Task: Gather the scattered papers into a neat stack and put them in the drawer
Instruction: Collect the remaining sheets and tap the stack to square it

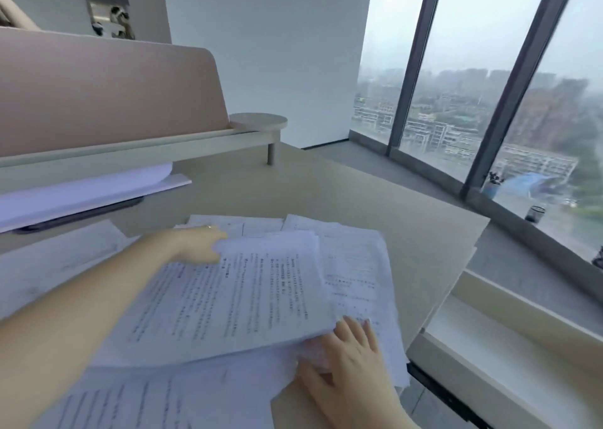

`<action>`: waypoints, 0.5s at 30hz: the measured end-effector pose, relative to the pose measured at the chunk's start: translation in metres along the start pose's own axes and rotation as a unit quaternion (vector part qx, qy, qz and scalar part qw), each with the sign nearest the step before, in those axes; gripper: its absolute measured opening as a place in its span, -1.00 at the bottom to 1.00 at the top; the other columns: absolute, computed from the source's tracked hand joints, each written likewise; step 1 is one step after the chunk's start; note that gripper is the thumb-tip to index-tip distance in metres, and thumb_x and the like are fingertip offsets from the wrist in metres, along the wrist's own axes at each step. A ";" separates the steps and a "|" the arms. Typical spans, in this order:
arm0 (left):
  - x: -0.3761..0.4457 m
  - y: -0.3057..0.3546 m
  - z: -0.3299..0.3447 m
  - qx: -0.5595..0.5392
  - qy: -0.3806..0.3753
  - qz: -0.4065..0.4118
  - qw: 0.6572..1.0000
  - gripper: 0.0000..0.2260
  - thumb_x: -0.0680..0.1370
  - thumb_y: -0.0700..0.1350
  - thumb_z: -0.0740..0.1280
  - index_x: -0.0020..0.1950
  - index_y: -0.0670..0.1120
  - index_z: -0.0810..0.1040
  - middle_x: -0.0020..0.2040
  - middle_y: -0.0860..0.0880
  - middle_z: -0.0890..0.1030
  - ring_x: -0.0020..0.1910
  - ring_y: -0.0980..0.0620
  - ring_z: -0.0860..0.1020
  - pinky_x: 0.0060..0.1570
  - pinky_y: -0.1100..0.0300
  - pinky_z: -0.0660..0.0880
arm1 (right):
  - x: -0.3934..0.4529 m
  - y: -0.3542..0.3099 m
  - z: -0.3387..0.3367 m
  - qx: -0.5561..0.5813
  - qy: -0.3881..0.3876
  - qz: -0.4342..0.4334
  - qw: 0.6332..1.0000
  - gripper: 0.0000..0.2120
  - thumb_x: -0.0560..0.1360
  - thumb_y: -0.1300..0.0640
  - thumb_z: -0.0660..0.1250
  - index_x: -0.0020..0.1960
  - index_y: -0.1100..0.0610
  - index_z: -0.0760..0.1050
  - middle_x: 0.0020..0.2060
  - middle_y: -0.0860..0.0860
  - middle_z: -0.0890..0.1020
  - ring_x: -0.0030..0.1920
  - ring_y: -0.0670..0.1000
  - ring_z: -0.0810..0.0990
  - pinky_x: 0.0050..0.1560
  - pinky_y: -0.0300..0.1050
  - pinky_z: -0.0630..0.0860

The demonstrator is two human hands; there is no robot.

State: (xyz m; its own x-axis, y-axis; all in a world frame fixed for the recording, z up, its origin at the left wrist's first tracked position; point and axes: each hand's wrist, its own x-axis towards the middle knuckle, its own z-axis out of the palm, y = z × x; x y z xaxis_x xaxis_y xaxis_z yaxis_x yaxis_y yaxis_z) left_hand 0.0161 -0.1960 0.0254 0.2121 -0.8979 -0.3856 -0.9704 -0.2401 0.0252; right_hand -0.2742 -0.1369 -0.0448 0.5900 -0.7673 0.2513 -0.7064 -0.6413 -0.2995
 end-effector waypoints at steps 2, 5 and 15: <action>0.010 -0.002 0.007 -0.063 0.010 0.004 0.998 -0.33 0.40 0.26 0.27 0.43 0.03 0.19 0.49 0.01 0.20 0.40 -0.05 0.27 0.34 -0.03 0.25 | -0.001 0.016 0.010 -0.004 0.060 0.029 0.998 -0.61 0.25 -0.14 0.14 0.06 -0.10 0.36 -0.18 -0.15 0.59 -0.05 -0.09 0.39 0.04 -0.02 0.59; 0.020 -0.001 0.002 -0.073 -0.017 -0.005 0.997 -0.20 0.37 0.32 0.30 0.50 0.06 0.07 0.53 0.01 0.10 0.48 -0.04 0.17 0.42 -0.02 0.19 | 0.009 0.023 0.003 0.023 0.035 0.035 0.999 -0.48 0.36 -0.09 -0.07 0.25 -0.03 0.37 0.10 -0.05 0.55 0.16 -0.02 0.42 0.34 -0.24 0.15; 0.027 0.005 -0.013 -0.085 -0.051 0.038 0.994 -0.63 0.42 0.15 0.38 0.13 0.00 0.47 0.07 0.06 0.54 0.09 0.00 0.54 0.14 0.08 0.47 | 0.017 0.029 0.006 -0.013 0.068 0.063 0.996 -0.60 0.39 -0.10 0.13 0.20 -0.03 0.40 -0.07 -0.13 0.62 -0.08 -0.03 0.61 0.14 -0.13 0.25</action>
State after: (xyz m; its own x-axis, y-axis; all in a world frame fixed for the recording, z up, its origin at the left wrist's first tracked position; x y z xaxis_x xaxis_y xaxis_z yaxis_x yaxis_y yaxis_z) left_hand 0.0185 -0.2266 0.0271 0.1181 -0.8754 -0.4687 -0.9480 -0.2399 0.2090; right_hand -0.2821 -0.1691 -0.0551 0.4394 -0.8329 0.3364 -0.7819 -0.5390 -0.3133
